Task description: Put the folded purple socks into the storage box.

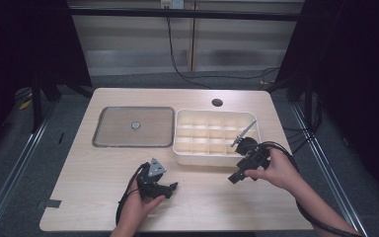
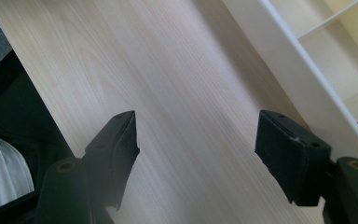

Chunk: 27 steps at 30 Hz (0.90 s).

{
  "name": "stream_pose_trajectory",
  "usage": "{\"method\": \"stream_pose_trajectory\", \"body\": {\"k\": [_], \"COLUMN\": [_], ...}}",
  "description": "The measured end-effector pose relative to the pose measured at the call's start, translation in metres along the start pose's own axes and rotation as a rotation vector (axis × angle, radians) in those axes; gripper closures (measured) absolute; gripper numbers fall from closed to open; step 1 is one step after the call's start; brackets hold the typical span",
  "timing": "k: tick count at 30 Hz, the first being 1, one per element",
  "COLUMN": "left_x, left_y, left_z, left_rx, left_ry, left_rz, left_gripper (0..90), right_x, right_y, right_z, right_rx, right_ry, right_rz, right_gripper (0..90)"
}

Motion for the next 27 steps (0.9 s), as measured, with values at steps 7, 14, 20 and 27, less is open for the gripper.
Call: {"method": "stream_pose_trajectory", "body": {"k": [7,14,20,27], "left_x": [0.000,0.000,0.000,0.000], "left_y": [0.000,0.000,0.000,0.000], "left_z": [0.000,0.000,0.000,0.000], "left_rx": [0.000,0.000,0.002,0.000], "left_ry": [0.000,-0.001,0.002,-0.001], "left_rz": [0.000,0.000,0.000,-0.001], "left_gripper": [21.8,21.8,21.8,21.8], "right_x": [-0.007,-0.010,-0.012,-0.014], "right_y": [-0.014,-0.027,-0.039,-0.051], "right_z": [-0.001,0.001,0.003,0.006], "right_rx": [0.035,0.056,0.087,0.112], "right_ry": [0.009,0.032,0.039,0.049], "right_rz": [-0.021,-0.026,-0.031,-0.039], "right_gripper": [29.3,28.9,28.8,28.3]}}
Point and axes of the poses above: each handheld gripper's, and its own axes: y roughly backward along the jaws, z roughly out of its underside, x roughly to its right, the point moved 4 cm from there along -y, roughly forward along the jaws, and after that the axes turned 15 degrees about y, right-handed, at the moved point
